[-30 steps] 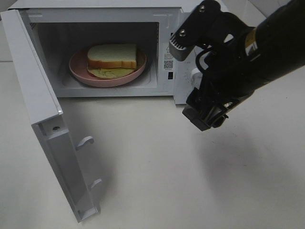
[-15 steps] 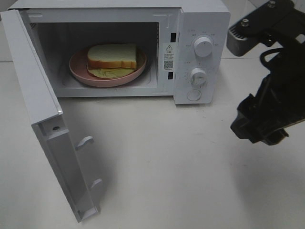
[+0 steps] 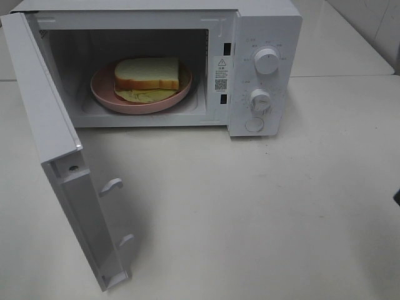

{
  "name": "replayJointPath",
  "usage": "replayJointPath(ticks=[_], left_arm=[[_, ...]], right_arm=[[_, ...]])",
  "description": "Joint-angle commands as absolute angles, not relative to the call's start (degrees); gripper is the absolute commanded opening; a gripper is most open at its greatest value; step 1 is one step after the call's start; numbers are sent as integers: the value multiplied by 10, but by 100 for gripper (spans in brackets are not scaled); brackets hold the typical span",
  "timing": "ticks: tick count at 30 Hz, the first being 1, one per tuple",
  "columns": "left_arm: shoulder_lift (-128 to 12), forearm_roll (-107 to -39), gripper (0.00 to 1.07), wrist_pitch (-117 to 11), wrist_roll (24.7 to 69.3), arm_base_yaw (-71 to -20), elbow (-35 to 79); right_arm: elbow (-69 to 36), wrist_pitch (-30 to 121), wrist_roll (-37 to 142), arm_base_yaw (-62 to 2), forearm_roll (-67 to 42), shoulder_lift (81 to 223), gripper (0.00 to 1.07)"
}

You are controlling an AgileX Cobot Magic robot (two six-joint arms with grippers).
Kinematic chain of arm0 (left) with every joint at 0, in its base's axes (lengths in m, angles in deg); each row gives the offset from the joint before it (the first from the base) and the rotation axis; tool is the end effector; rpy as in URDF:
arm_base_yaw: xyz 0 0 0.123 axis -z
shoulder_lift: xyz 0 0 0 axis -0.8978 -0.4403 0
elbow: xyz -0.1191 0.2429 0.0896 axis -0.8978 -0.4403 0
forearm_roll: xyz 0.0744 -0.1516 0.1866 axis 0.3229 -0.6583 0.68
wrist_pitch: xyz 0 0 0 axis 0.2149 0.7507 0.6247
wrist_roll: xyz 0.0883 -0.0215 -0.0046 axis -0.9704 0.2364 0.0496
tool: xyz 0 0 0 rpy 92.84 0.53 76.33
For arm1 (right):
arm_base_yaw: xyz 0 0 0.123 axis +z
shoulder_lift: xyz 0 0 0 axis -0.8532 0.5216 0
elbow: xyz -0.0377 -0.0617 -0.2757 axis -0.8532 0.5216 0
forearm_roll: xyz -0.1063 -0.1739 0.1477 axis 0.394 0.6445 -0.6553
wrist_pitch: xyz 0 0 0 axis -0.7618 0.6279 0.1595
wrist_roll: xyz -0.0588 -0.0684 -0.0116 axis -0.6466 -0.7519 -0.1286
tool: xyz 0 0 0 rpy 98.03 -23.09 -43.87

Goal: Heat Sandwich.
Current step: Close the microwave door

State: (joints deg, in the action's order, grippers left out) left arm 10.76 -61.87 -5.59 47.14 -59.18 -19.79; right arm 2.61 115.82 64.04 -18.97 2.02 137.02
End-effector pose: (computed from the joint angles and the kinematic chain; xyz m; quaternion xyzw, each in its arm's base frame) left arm -0.0043 -0.0043 0.2802 0.0616 0.8398 -0.0350 0.5383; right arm 0.1294 0.0803 0.3121 -0.3008 0.9256 -0.0347 0.2270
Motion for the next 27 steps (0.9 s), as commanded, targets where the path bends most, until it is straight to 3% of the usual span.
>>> replayJointPath(ticks=[1,10,20,27], left_arm=[[123,-617,103,-59,471,-589,-194],[123,-617,103,-59,471,-589,-194],[123,-617,103,-59,471,-589,-194],[123,-617,103,-59,471,-589,-194]], right_arm=[[30,1189,638,-191,20,1336,76],[74,1190,640,-195,13,1242,76],[158,1141,610,-336,-22,1133,76],[184,1118,610,-393,-22,1064,76]])
